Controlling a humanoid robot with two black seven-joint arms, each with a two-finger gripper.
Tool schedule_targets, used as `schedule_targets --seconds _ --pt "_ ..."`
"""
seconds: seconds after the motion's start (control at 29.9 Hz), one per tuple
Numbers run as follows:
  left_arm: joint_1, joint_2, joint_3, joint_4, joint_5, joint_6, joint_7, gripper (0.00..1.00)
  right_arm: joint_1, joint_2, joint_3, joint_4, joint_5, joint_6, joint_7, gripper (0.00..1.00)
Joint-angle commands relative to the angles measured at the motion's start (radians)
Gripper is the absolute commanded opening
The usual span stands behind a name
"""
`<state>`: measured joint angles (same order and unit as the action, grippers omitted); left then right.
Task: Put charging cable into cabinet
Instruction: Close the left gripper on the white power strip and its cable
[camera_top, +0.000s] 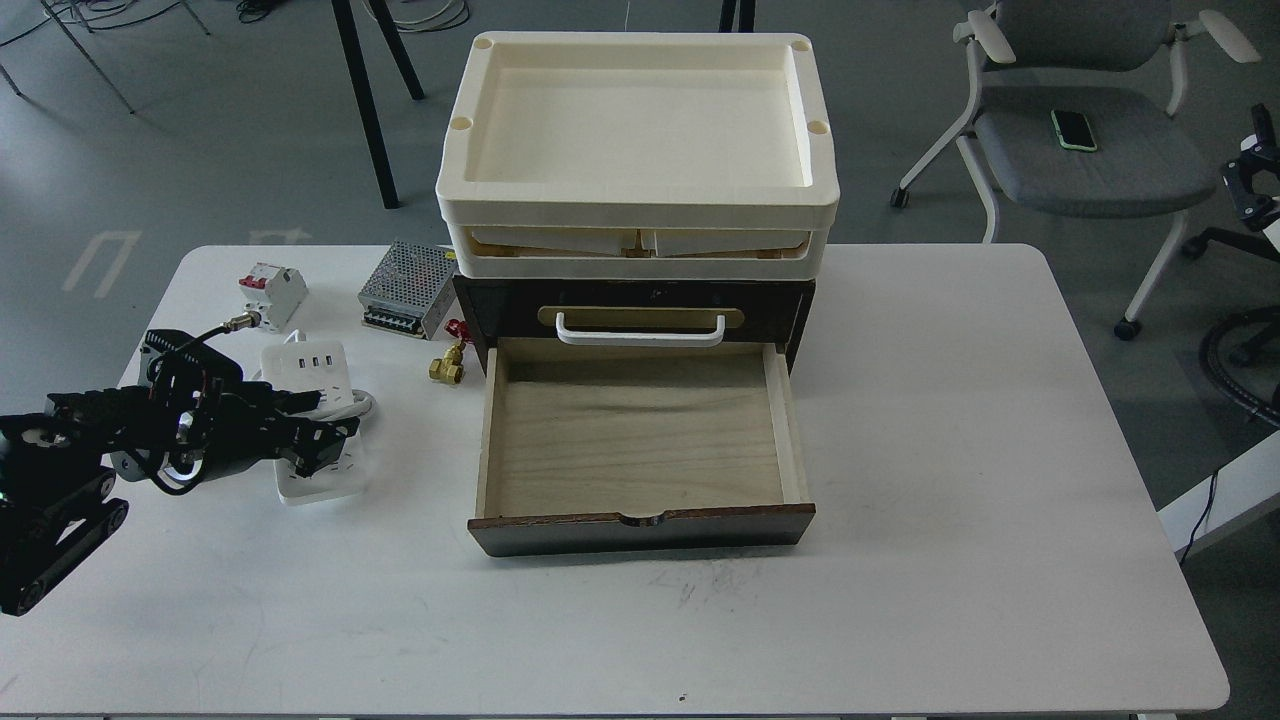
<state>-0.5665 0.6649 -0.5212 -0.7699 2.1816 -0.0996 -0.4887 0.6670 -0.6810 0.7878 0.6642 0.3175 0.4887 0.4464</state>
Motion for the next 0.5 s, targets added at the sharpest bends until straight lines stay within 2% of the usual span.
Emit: schedule_targets --seconds 0.0,0.1,0.17,0.33,0.47 --pt "0.000 -0.002 0.001 0.001 0.000 0.017 0.000 0.30 -0.007 0.000 0.005 0.000 0.000 0.000 0.000 1.00" --pt "0.002 -0.002 0.001 0.001 0.000 0.021 0.000 0.19 -0.009 -0.002 0.005 0.000 0.000 0.000 0.000 1.00" --pt "0.004 -0.004 0.003 0.000 0.000 0.021 0.000 0.08 -0.009 -0.002 0.007 0.000 0.000 0.000 0.000 1.00" --pt "0.005 -0.002 0.003 0.000 0.000 0.026 0.000 0.03 -0.017 -0.002 0.008 0.000 0.000 0.000 0.000 1.00" --pt "0.002 -0.002 0.001 0.000 0.000 0.066 0.000 0.01 -0.024 -0.002 0.013 0.000 0.000 0.000 0.002 1.00"
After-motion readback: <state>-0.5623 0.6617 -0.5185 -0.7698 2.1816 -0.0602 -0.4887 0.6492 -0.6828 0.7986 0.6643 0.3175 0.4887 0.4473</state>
